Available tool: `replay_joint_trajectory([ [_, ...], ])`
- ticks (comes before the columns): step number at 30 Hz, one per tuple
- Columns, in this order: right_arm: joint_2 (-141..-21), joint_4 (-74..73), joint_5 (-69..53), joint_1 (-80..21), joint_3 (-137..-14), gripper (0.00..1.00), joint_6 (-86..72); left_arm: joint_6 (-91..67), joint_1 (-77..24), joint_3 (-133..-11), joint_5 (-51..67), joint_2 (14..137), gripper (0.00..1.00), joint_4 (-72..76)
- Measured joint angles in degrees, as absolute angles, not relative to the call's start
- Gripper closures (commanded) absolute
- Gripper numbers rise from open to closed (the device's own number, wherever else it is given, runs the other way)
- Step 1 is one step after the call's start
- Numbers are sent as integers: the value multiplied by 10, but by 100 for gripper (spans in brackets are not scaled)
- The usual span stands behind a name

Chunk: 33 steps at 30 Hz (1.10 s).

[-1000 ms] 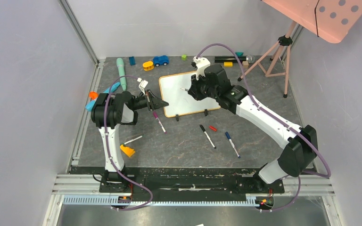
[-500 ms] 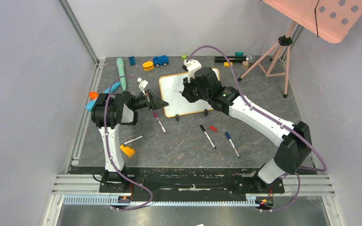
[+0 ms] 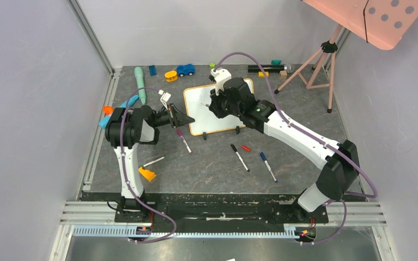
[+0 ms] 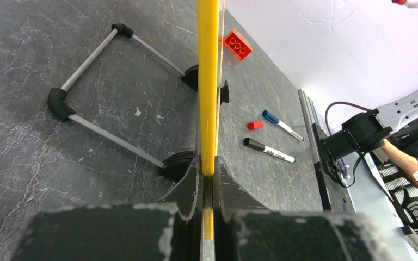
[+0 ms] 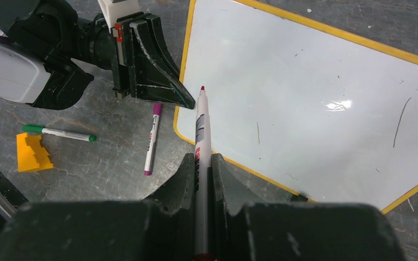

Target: Write a sentence on the whiteboard

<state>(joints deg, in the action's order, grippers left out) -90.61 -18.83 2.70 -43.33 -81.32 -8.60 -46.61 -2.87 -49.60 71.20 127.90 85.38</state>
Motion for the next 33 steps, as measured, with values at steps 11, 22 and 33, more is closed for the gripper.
replay_joint_trajectory([
  [11,-932,-184,54,-459,-829,100,-64,-466,-29,-496,712,1279,98,854],
  [22,-962,-174,62,-472,-862,100,-53,-466,-29,-496,712,1279,98,854],
  [33,-967,-173,61,-482,-862,100,-48,-466,-30,-496,712,1279,98,854],
])
